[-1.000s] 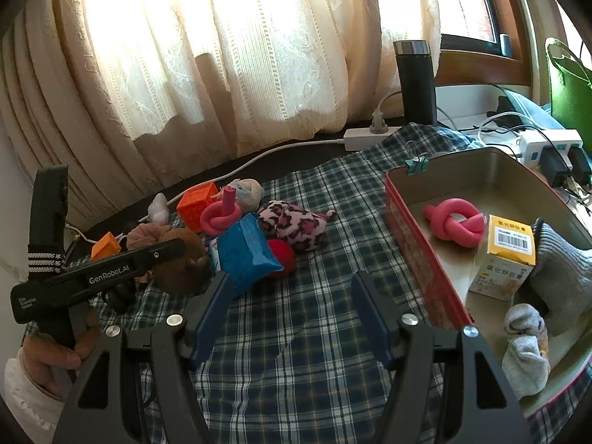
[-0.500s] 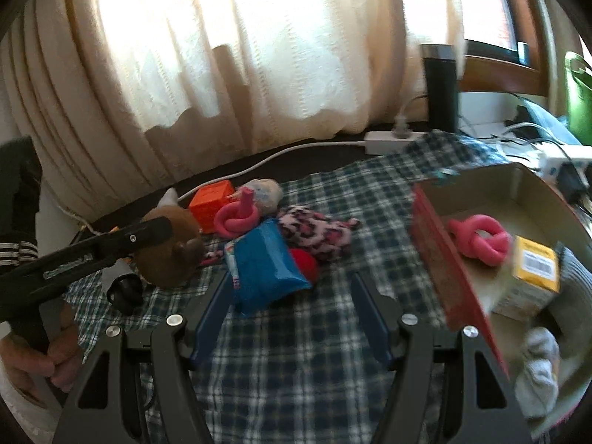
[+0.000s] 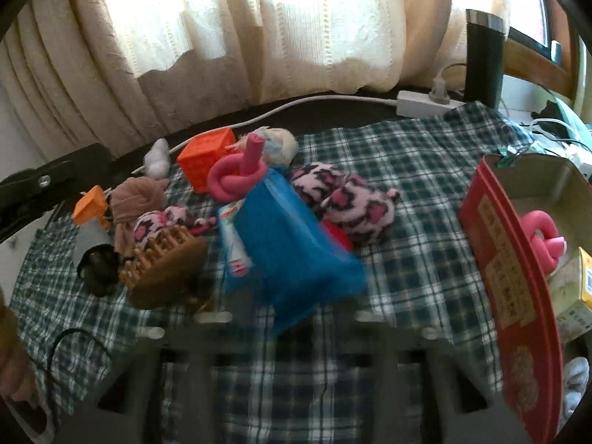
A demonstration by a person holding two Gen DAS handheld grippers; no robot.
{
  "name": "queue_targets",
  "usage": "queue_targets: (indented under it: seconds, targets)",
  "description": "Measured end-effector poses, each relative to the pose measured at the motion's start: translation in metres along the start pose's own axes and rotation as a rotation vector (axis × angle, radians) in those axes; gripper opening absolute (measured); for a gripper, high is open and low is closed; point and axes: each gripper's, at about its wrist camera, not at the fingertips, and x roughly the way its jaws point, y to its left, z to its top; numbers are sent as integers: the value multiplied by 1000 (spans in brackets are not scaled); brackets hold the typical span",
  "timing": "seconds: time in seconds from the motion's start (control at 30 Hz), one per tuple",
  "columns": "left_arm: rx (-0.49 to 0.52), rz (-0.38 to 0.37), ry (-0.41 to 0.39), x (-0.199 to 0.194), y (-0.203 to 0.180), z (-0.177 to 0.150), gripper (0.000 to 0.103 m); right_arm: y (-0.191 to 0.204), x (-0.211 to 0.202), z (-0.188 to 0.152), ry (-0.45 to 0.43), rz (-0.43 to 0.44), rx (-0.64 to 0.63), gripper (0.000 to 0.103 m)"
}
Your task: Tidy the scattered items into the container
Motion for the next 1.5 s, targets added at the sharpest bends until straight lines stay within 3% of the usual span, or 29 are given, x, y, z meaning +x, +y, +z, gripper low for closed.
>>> queue_targets:
  seconds: [0.4, 0.77, 1.1, 1.5]
  targets:
    - [-32, -13, 45, 9, 4, -4, 32, -24, -55, -3, -140, -35, 91, 27]
    - [-24, -16, 57, 12, 1, -7, 32, -77, -113, 4, -306, -182, 224, 27]
    - [-23, -8, 69, 16, 2, -8, 33, -137, -123, 3, -316, -310, 383, 31]
    - [-41, 2, 77, 18, 8, -7, 33, -110, -121, 2, -324, -250, 325, 31]
